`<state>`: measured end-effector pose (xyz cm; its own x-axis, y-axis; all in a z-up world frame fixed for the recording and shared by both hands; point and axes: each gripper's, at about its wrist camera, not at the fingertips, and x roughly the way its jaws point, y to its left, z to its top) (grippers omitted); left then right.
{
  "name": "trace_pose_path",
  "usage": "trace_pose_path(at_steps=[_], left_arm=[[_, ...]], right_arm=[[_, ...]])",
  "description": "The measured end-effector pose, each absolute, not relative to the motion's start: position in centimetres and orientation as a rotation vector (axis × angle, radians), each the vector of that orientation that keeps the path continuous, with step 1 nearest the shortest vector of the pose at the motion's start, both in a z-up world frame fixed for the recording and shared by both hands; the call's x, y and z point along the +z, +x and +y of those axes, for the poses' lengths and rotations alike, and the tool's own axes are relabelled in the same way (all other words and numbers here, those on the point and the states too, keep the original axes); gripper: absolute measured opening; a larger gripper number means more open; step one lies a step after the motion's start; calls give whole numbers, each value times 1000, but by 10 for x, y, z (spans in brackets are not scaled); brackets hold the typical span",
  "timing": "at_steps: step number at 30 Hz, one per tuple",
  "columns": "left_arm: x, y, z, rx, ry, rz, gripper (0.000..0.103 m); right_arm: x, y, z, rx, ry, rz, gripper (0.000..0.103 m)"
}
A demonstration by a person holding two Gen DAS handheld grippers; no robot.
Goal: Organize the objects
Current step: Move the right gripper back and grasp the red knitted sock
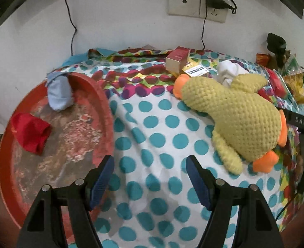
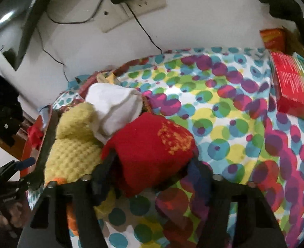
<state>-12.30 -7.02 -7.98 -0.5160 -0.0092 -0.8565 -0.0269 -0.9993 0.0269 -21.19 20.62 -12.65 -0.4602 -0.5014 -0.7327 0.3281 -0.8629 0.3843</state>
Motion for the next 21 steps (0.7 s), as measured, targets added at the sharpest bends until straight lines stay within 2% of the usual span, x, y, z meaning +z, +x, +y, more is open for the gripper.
trace_pose_path(at_steps=[1, 4, 14, 21], left_arm=[[-80, -123, -66, 2729, -1532, 66, 74], [-82, -125, -57, 2714, -1541, 73, 74], [-64, -135, -29, 2564, -1501, -210, 74], [-53, -160, 11, 2455, -1491, -340, 75]], right_arm=[[-125, -210, 206, -2326, 1236, -243, 46], [-121, -203, 212, -2382, 1192, -195, 40], [-103, -177, 235, -2643, 1069, 67, 39], [-119, -182, 243, -2595, 1134, -13, 39]])
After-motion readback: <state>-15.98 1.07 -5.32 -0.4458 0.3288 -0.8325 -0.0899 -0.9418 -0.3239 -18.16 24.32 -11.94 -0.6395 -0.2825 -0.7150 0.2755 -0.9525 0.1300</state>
